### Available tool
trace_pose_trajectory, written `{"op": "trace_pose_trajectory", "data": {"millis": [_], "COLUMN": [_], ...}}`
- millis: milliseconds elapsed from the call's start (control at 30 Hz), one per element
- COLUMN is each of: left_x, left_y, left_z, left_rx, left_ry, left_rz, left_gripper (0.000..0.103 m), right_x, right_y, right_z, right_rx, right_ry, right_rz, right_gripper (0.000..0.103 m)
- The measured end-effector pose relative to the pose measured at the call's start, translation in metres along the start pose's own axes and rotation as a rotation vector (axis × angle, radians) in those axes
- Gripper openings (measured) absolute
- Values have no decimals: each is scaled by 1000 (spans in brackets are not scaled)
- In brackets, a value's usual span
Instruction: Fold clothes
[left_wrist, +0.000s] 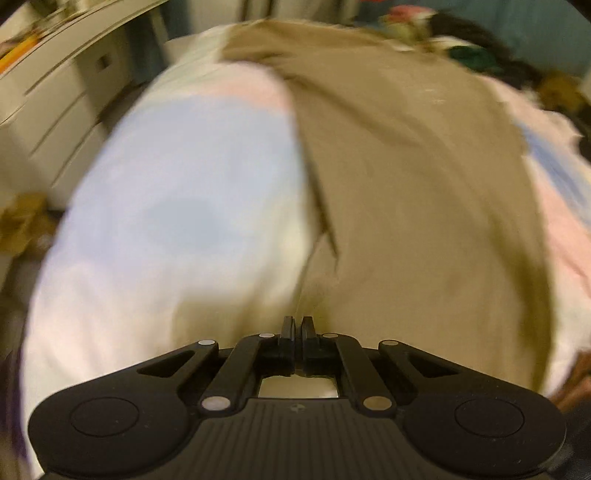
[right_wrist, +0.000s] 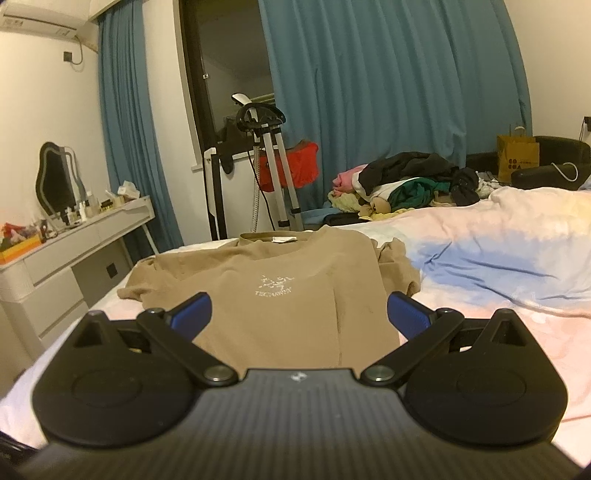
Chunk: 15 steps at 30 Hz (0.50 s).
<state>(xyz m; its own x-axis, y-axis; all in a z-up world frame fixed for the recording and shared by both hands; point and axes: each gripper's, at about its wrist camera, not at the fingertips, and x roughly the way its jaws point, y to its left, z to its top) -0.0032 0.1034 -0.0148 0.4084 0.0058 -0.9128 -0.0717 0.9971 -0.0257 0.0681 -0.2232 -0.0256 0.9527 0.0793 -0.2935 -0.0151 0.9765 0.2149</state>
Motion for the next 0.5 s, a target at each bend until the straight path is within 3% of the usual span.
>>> {"op": "trace_pose_trajectory", "data": {"millis": [167,233,300,367,500], "left_x": [1,-3,-7,-18,-41], "left_y": [6,1,-6,-14,-33], "left_z": [-2,2,6,6,9], "left_rx": [-15,-15,-11,11,38], "left_ry": [20,0,-23,-74,-198], "left_rz": [31,37,43,52,53], "left_gripper": [8,18,43,61,76], "right_x": [-5,-8,-10,-12,-14], "right_y": [0,0,0,0,-2], "right_z": [1,2,4,7,9], "right_rx": [-1,-10,-17,-17,-12], "right_ry": [-10,-17,-26,-35,-46], "right_rz": [9,2,-1,-1,1], "right_gripper": [103,103,103,103,103]}}
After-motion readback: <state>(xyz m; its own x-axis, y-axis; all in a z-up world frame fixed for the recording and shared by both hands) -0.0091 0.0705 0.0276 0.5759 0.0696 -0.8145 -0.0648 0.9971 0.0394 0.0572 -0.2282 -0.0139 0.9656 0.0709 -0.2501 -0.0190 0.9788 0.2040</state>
